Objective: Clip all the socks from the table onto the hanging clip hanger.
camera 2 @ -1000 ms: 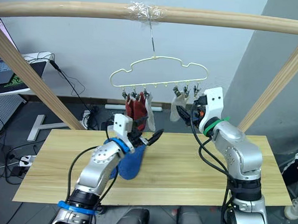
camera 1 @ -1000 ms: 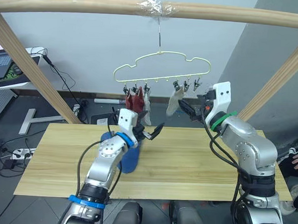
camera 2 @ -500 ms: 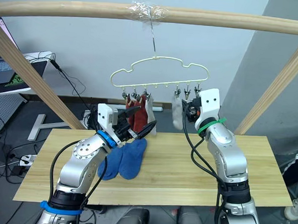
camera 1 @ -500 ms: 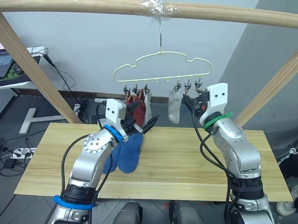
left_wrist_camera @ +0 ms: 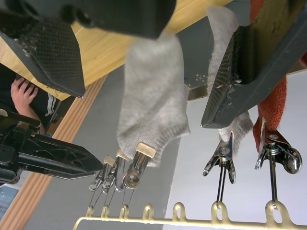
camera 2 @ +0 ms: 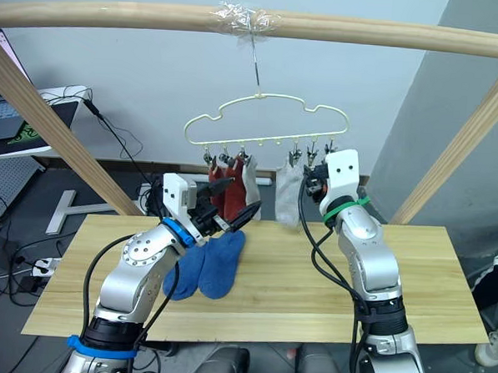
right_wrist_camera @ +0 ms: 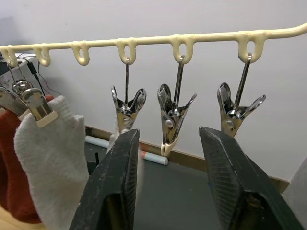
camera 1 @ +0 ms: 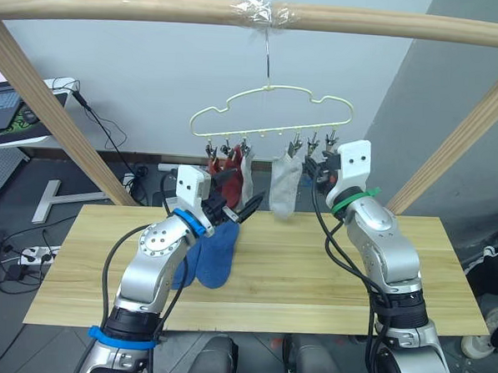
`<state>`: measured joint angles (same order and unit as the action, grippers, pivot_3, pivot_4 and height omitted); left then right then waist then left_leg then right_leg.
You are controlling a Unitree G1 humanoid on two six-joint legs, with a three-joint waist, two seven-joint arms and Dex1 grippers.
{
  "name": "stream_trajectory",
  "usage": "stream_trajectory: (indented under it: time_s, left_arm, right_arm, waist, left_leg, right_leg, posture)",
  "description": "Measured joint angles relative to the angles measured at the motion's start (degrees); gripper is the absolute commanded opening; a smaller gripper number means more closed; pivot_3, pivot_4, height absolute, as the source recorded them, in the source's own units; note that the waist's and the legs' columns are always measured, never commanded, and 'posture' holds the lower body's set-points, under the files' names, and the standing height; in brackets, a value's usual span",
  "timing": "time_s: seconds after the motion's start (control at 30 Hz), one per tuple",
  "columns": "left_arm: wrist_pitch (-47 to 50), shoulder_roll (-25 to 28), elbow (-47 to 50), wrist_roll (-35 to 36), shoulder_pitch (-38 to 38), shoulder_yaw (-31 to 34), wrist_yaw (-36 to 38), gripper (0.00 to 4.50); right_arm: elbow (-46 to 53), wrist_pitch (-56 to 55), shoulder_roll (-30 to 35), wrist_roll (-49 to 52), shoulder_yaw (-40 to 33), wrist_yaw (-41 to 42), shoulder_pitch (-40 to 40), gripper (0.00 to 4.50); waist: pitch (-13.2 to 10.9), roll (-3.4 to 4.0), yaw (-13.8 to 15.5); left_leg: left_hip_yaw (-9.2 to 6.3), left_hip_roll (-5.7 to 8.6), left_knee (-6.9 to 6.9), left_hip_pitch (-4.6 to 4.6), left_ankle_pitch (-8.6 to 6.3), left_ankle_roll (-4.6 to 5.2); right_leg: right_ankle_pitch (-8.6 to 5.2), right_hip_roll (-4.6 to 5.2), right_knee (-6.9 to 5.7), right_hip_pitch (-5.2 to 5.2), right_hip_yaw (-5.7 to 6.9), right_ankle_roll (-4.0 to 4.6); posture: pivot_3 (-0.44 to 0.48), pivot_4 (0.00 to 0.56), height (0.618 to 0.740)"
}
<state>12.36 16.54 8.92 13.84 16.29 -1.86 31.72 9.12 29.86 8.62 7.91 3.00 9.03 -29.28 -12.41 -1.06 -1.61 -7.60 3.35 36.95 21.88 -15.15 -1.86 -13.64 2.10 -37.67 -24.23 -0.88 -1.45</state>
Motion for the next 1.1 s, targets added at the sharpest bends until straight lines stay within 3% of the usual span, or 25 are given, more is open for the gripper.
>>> stream_trajectory:
  time_s: [1.1]
  left_arm:
    - [2.14,2.9,3.23,1.88,2.61,2.41,-1.03,4.5]
  right_arm:
    - [-17.17,-8.48,-4.11,-2.73,-1.61,-2.83,-9.29,2.01]
  waist:
    - [-0.05,0.06,-0.12]
  left_leg:
    - [-0.01,-0.01,-0.01,-0.01,0.0,0.0]
  right_leg:
    - [0.01,-0.01,-0.08,-0.03,-0.01,0.02]
  posture:
    - [0.044,0.225,0.74]
